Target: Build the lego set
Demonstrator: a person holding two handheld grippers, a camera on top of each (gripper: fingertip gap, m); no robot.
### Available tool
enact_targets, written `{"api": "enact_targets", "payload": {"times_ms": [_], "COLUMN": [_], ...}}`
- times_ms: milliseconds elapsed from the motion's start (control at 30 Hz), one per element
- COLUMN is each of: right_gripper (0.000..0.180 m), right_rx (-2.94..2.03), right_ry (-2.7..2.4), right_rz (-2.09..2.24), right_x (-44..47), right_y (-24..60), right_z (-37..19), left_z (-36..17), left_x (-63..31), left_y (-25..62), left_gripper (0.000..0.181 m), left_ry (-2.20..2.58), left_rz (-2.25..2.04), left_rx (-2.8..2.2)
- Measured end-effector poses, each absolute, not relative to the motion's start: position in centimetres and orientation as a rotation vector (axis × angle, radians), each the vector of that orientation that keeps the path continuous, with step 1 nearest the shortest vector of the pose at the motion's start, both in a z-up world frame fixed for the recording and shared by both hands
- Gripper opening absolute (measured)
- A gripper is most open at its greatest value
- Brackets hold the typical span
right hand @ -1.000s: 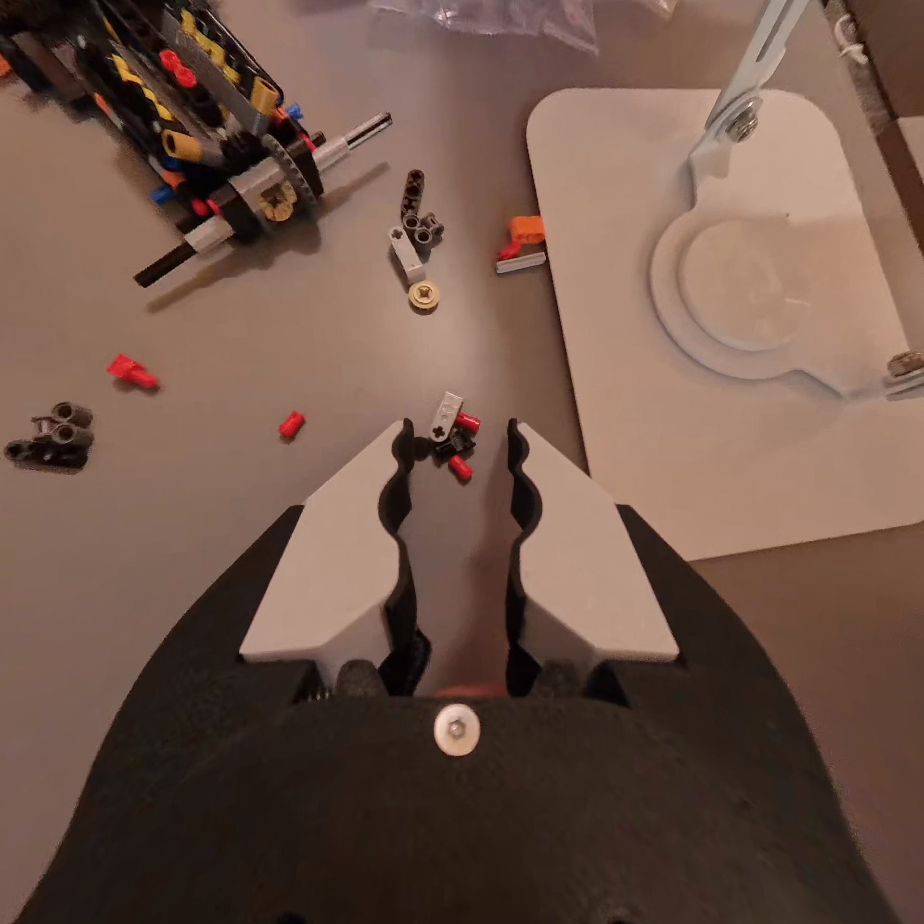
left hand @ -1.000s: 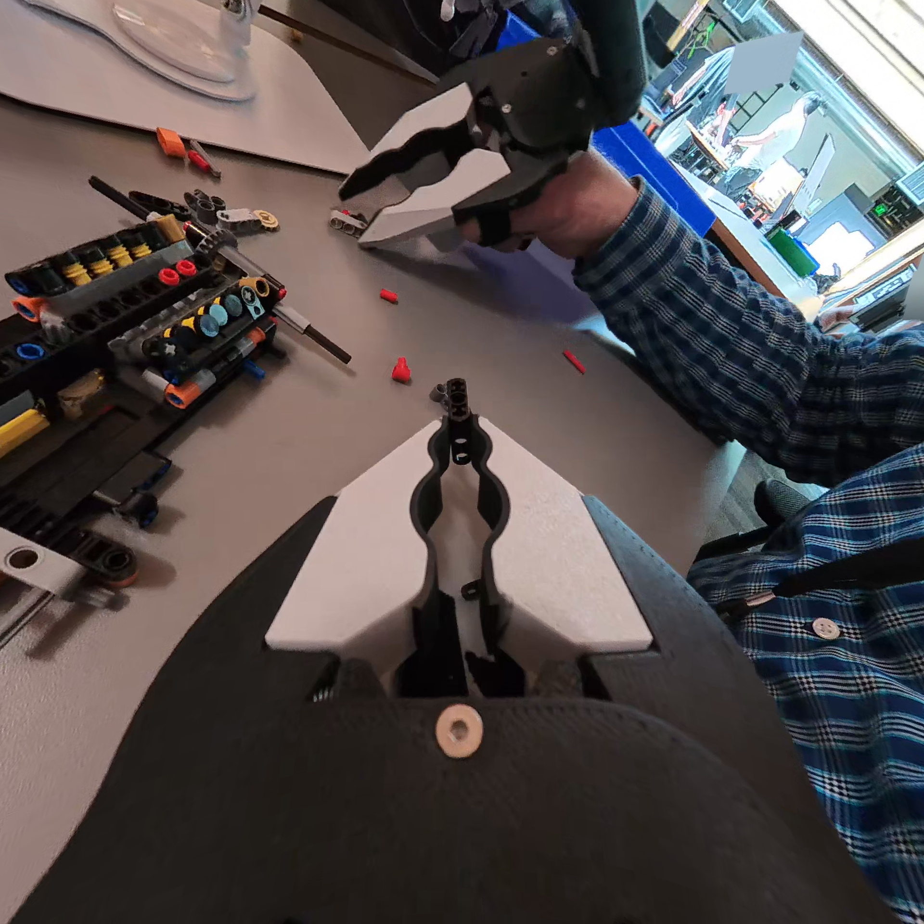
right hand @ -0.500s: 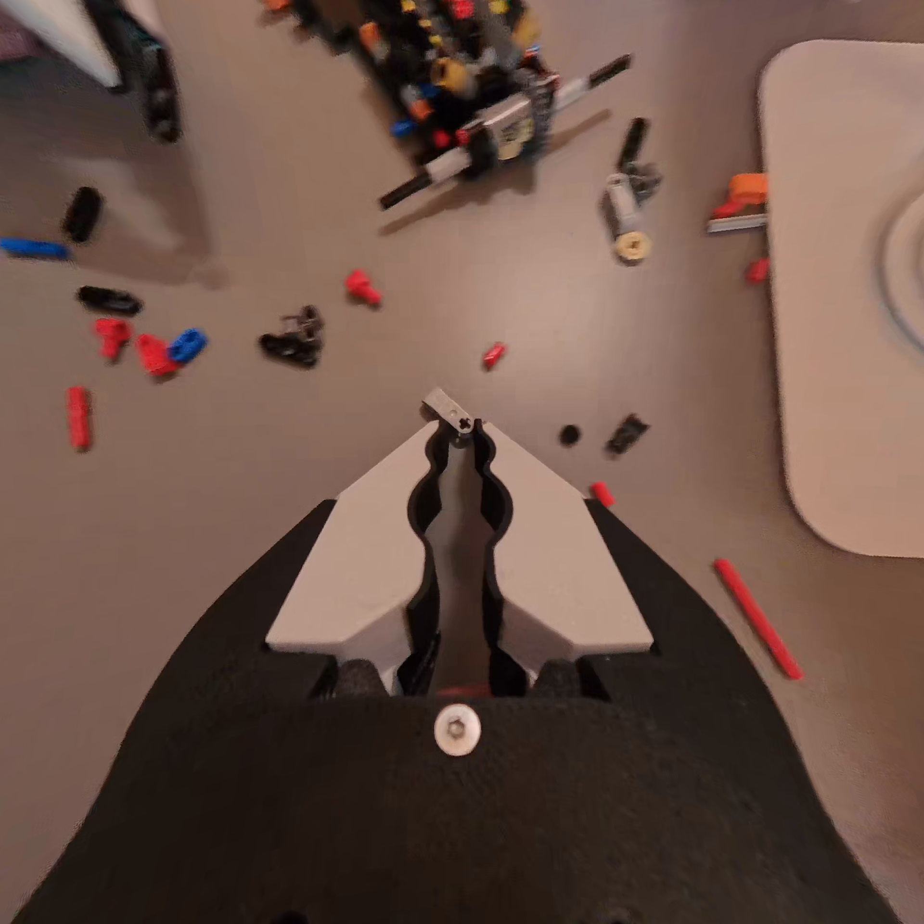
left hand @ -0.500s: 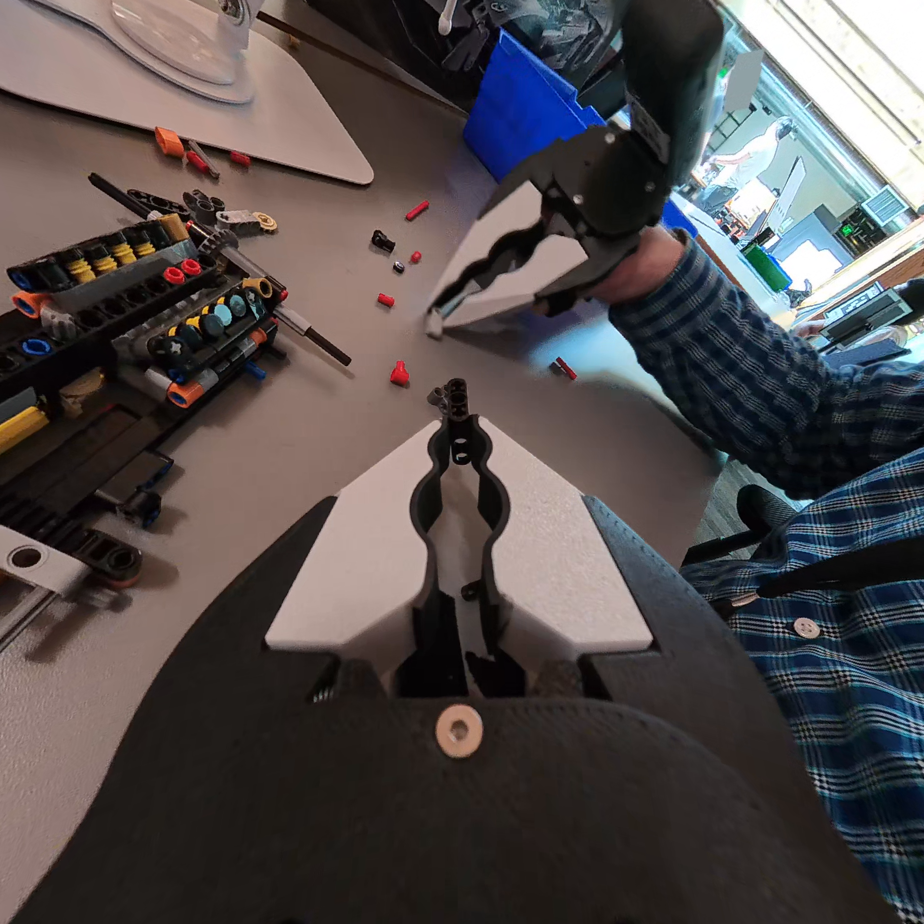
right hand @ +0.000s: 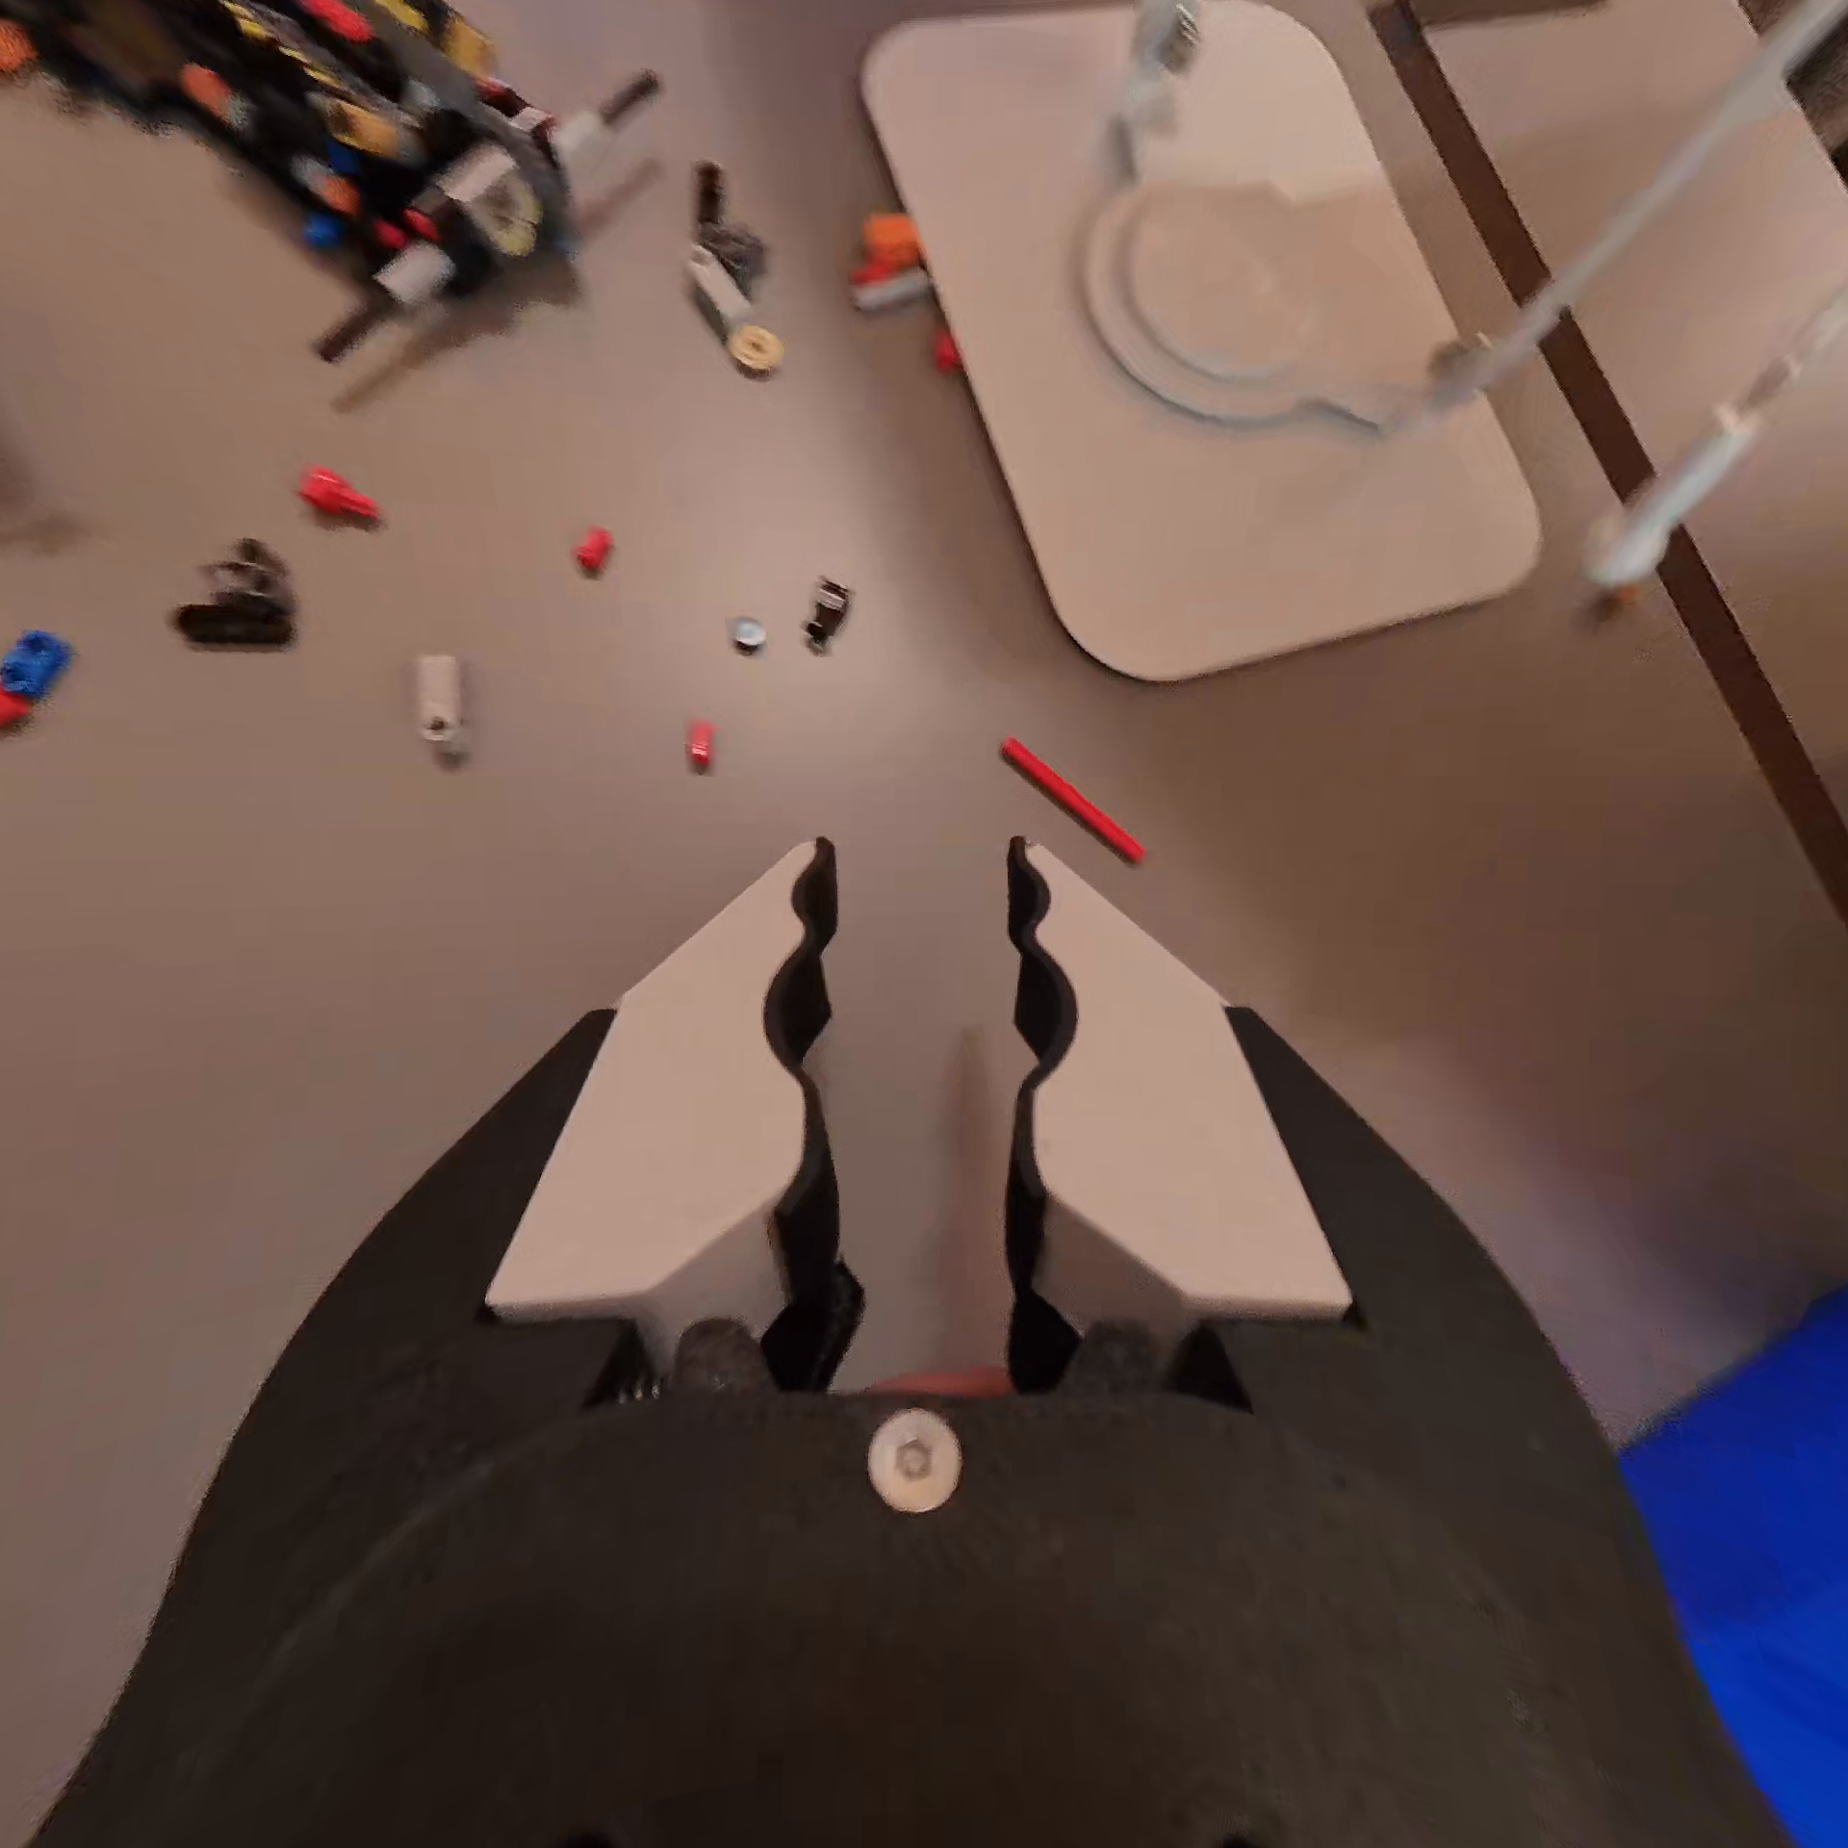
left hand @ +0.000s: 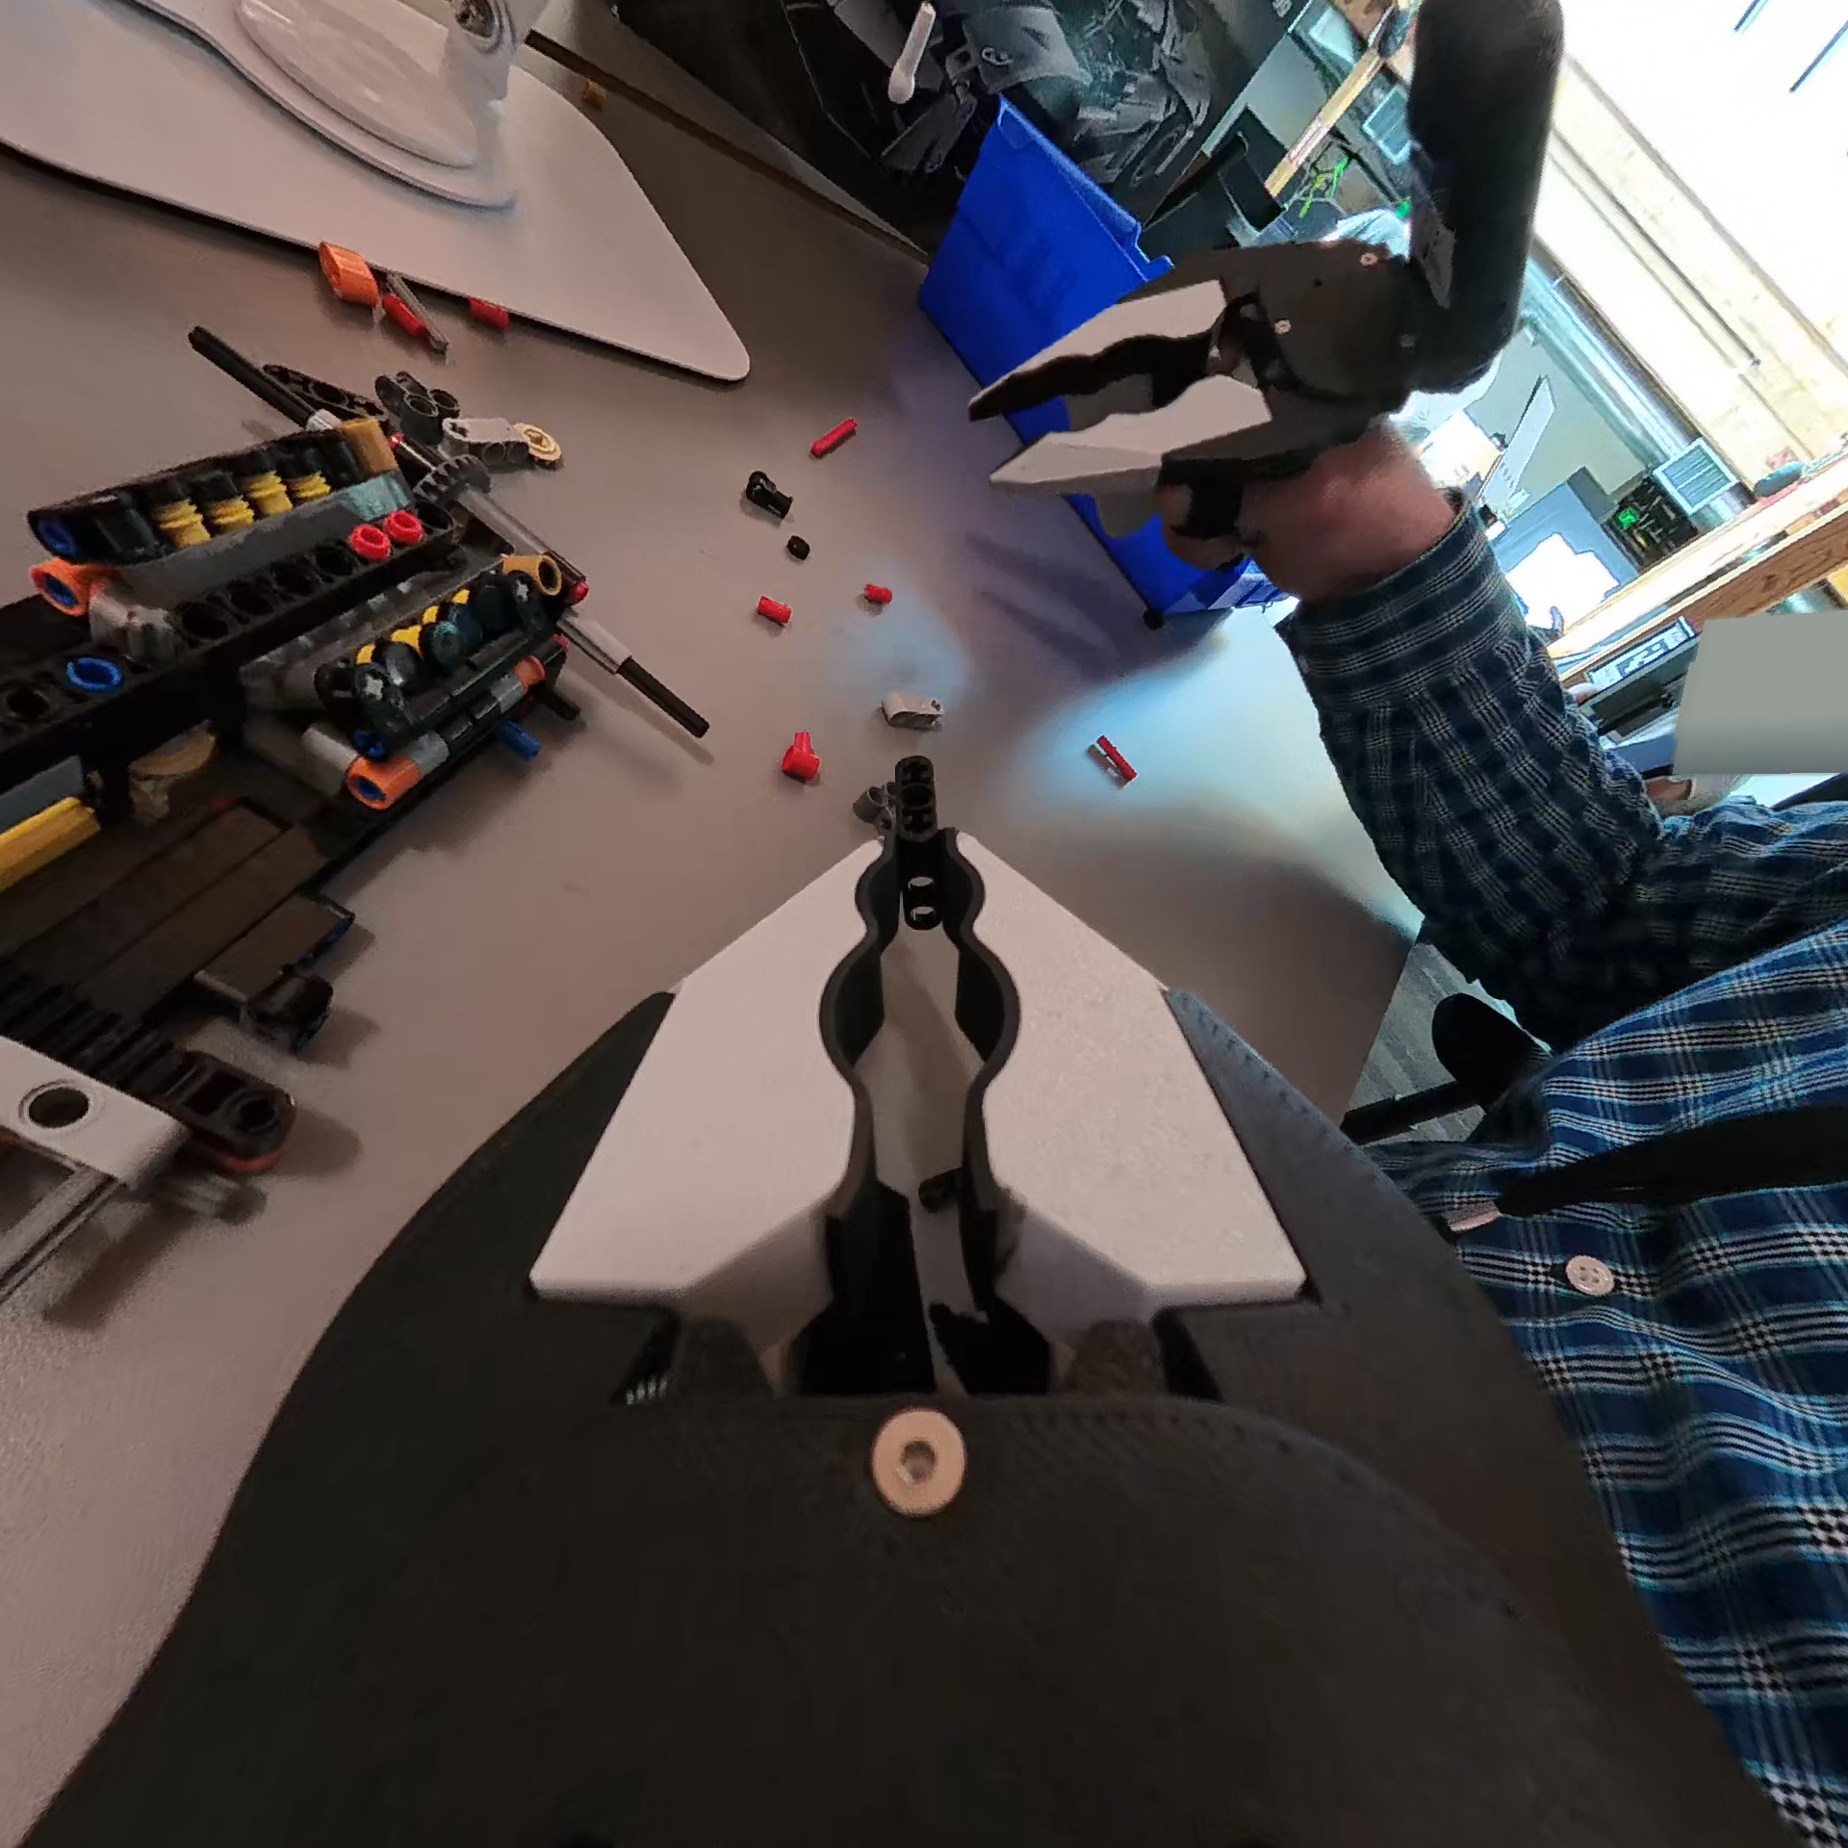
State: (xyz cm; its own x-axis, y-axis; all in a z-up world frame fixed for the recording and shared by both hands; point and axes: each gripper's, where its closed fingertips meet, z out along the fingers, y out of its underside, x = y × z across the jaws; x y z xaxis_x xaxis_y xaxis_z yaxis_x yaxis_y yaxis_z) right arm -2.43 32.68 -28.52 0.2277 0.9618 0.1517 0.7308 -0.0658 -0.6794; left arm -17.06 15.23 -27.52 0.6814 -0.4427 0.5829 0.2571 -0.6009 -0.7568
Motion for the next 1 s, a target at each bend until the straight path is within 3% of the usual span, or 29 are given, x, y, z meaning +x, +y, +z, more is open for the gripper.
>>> {"api": "enact_targets", "payload": {"times_ms": [300, 600, 900, 1000], "right_gripper": [0.028, 0.001, 0.001, 0.014], "right_rx": [-1.917, -2.048, -1.996, -1.929], "right_ry": [-1.553, -1.577, -1.696, -1.657], "right_rz": [0.365, 0.589, 0.630, 0.611], "right_x": [-4.7, -4.6, -4.5, -5.7], "right_y": [37.8, 36.1, 27.4, 27.8], "right_z": [-32.5, -32.9, -32.7, -31.0], "left_z": [-27.5, -27.4, -27.3, -27.3], "left_x": [-17.0, -16.9, -16.8, -16.8], "left_y": [15.3, 15.2, 15.1, 15.1], "left_gripper": [0.005, 0.005, 0.005, 0.005], "left_ry": [0.147, 0.151, 0.158, 0.161], "left_rz": [-0.977, -0.999, -1.007, -1.006], "left_rx": [-1.992, -1.987, -1.980, -1.980]}}
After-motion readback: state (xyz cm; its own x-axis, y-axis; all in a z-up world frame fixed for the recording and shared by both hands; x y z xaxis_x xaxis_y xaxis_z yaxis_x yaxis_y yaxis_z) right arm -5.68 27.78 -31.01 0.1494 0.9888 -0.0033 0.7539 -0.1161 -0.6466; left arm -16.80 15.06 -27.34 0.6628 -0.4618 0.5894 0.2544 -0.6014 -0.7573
